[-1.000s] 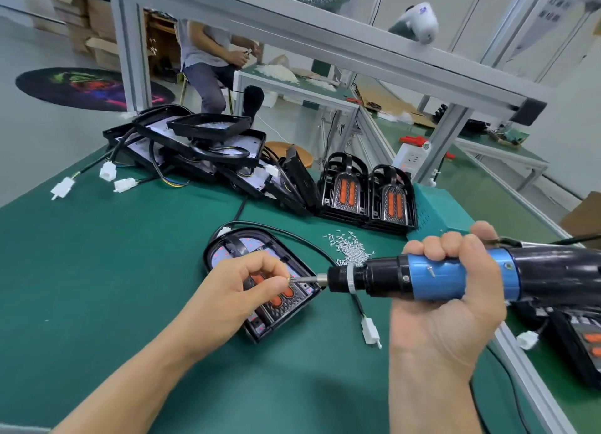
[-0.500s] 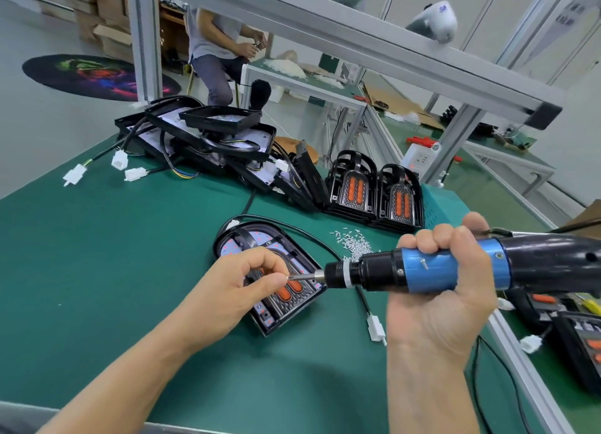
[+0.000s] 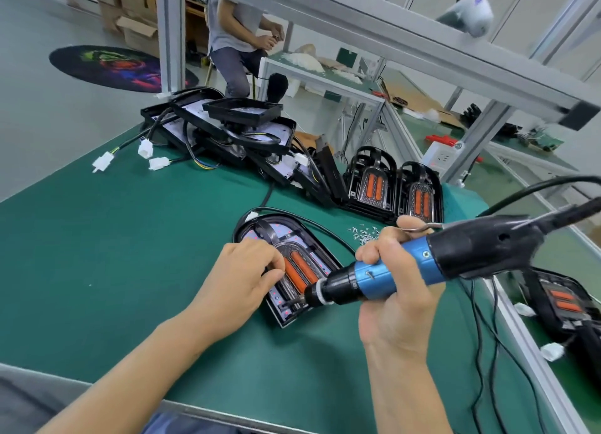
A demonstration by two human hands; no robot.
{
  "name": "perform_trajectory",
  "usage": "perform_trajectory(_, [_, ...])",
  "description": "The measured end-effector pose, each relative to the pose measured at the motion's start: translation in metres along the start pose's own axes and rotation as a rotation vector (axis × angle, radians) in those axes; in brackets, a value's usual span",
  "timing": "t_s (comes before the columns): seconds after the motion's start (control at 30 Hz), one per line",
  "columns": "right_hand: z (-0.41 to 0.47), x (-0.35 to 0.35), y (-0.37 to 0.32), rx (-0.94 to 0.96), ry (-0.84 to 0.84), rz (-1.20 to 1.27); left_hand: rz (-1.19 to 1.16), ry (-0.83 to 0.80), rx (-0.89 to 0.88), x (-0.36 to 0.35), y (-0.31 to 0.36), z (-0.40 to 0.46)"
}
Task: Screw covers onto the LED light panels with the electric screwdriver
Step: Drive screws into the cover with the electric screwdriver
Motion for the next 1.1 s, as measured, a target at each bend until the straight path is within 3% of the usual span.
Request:
perform_trajectory(0.67, [-0.002, -0.004, 0.002, -0.01, -0.031, -0.07, -0.036, -0.007, 0.021, 0.001, 0.002, 0.0])
perform_trajectory(0.93, [0.004, 0.038, -0.018, 0.034, 0.335, 0.12, -0.159, 0.027, 0.073, 0.008, 0.014, 0.017])
perform_trajectory(1.1, [0.009, 0.062, -0.034, 0.097, 0.429, 0.146, -0.188, -0.03, 0.076, -0.002, 0.048, 0.059])
Point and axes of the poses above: each hand's wrist, its own z-axis towards the middle knuckle, its own x-axis out of the back of the hand, y = z × x, the point moved 2 cm from there along z, towards the middle knuckle, and after that the axes turned 6 degrees about x, right-handed, at the moved point
